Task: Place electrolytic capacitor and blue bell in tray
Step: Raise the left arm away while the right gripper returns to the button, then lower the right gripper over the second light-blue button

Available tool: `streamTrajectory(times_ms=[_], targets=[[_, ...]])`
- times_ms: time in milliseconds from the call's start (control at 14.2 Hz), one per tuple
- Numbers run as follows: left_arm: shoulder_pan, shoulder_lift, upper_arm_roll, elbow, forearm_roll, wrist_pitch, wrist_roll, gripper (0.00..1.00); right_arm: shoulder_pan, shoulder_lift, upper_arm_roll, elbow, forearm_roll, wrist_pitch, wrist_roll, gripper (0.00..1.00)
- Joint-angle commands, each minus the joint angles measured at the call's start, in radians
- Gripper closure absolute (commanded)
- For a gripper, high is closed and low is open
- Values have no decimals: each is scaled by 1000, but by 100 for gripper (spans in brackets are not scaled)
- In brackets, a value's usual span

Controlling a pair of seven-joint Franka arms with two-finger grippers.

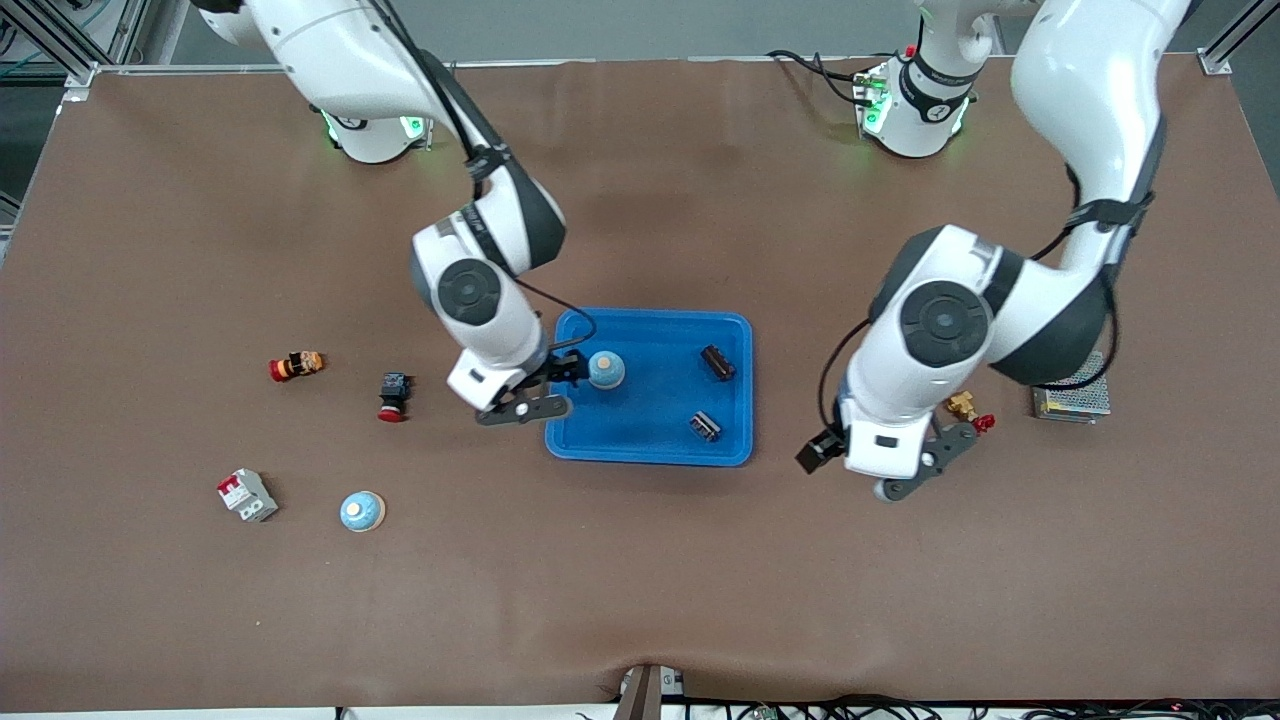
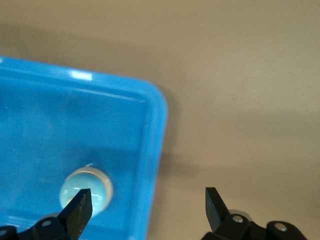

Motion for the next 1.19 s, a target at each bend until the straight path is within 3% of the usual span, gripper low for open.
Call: streamTrajectory(times_ms=[0,422,913,984,1124], targets=[[72,-84,-3,-16,-29,-87,194,0,-81,-7,16,72,2,-93,-120,0],[207,-256,-1,-14,-76,-253,611,0,-215,4,16,115,2,-97,-426,0],[302,-379,8,-16,-207,-343,824,0,-306,77,16,174,-4,-86,-732,0],[290,-396,29,-19,-208,-363,827,0,-319,92,16,187,-4,-84,-778,0],[191,-442,146,-31,-211,-392,831,0,-345,120,16,213,-1,-78,-881,0]])
